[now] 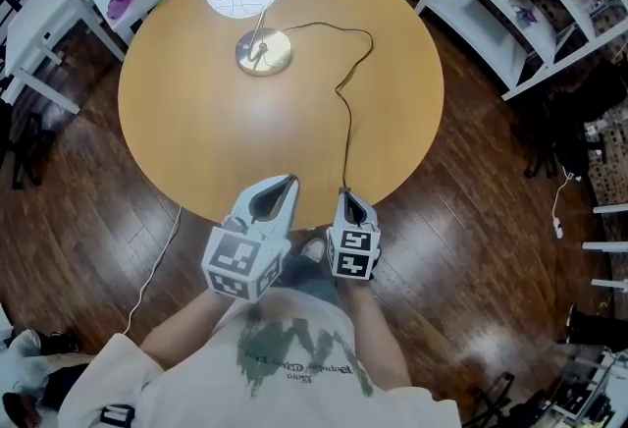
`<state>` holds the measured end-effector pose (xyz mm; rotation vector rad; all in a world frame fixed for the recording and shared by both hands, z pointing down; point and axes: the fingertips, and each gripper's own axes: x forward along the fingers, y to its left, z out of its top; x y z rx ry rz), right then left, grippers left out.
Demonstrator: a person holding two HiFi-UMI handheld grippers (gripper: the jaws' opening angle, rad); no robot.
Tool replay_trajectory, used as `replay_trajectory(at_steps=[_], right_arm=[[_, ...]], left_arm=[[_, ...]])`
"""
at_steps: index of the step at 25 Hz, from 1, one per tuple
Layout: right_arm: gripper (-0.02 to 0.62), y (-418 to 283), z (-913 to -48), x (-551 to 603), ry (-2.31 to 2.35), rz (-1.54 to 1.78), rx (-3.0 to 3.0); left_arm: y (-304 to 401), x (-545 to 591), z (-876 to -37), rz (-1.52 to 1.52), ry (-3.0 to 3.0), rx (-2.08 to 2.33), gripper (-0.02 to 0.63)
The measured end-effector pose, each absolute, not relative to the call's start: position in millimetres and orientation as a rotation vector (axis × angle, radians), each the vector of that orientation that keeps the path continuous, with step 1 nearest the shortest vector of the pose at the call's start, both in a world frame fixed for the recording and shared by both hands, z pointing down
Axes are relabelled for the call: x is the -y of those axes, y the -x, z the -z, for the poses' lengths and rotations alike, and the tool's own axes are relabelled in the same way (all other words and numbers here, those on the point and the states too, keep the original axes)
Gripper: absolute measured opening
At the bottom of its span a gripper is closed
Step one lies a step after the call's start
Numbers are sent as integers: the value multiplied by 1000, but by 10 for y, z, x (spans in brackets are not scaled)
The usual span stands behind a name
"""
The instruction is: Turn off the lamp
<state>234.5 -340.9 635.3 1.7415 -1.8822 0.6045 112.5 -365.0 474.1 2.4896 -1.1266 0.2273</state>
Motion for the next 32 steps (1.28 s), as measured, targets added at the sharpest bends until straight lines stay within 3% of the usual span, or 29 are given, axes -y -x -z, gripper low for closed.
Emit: replay_trajectory(at_steps=[19,32], right_arm=[[0,-2360,-6310,3454,-1721,-586,1855],[0,-1632,-5457,3387,-1786,-488,2042]], left_arm=[[-952,3610,-4663,-196,-2499,1156,-6],[-468,3379,-4515,-110,-2502,1184,-6]])
